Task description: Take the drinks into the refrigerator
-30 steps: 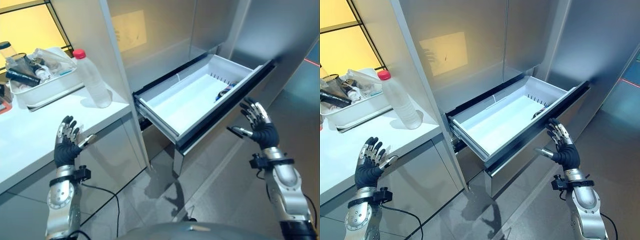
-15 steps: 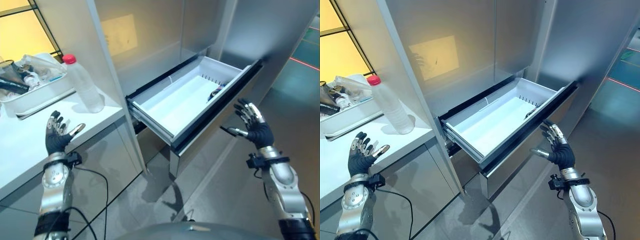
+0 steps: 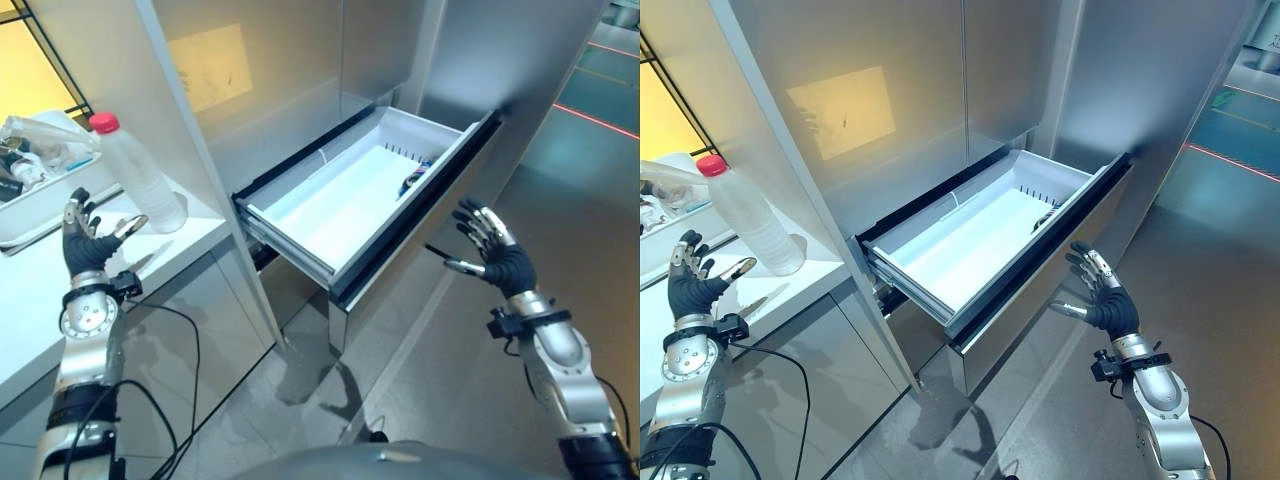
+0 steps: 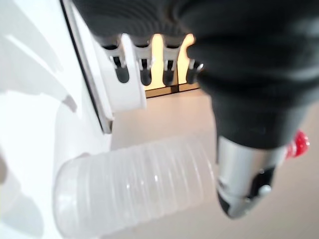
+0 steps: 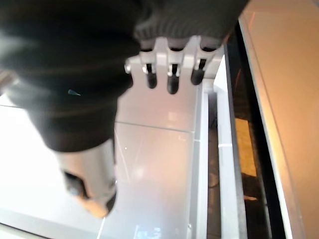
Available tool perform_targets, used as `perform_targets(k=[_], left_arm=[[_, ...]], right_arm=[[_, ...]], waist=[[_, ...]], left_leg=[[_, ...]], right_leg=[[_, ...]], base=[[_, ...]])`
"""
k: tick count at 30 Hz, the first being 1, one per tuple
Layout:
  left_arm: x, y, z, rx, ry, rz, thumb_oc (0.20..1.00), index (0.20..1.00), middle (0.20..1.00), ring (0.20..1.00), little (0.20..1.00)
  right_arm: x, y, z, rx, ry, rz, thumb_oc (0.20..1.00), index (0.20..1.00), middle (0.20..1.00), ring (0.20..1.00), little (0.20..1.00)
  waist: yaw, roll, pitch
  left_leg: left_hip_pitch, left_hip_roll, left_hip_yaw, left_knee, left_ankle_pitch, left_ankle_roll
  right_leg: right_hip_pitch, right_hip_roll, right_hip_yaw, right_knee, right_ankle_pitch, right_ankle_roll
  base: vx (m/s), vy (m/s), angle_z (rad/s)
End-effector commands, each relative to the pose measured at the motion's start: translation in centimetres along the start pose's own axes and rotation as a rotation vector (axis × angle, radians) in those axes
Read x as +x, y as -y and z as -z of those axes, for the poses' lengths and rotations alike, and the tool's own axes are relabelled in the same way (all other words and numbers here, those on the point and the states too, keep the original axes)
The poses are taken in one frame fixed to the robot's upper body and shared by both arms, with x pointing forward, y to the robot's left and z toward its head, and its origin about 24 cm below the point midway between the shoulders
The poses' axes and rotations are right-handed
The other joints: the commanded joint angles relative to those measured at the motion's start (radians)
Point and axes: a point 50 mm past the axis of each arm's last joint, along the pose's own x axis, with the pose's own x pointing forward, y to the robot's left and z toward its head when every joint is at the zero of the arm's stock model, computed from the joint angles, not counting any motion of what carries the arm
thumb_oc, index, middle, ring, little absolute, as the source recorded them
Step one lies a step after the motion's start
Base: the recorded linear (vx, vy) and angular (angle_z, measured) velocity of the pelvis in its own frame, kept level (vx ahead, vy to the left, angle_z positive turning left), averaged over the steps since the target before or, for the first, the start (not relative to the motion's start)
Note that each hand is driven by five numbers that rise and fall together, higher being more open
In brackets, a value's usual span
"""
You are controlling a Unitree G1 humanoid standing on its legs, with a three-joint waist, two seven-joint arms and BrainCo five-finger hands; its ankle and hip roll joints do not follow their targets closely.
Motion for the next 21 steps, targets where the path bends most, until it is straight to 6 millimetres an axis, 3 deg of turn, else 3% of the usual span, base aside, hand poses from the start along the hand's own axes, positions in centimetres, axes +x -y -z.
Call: perform_targets(k=[1, 21], left_arm=[[3.1, -0.1, -4.2, 0.056, 0.157, 0.001, 1.0, 1.0, 1.0, 1.0, 1.0], [1.6, 1.6, -2.4, 0.04, 0.101, 0.088, 1.0, 1.0, 1.0, 1.0, 1.0]], right_arm=[[1.8, -0.2, -3.0, 0.001, 0.157, -0.042, 1.0, 1.0, 1.0, 1.0, 1.0], [1.1, -0.1, -2.5, 0.017, 0.138, -0.031, 1.0, 1.0, 1.0, 1.0, 1.0]], waist=[[-0.017, -0.035, 0.005], [-0.02, -0.041, -0.009]], left_leg=[[-0.059, -0.022, -0.028, 0.088, -0.082, 0.028], [-0.026, -0.019, -0.027, 0.082, -0.099, 0.032]], right_leg=[[0.012, -0.023, -0.038, 0.113, -0.181, 0.031], [0.042, -0.013, -0.017, 0.099, -0.191, 0.026]], base=[[0.03, -0.005, -0.01], [0.01, -0.001, -0.01]])
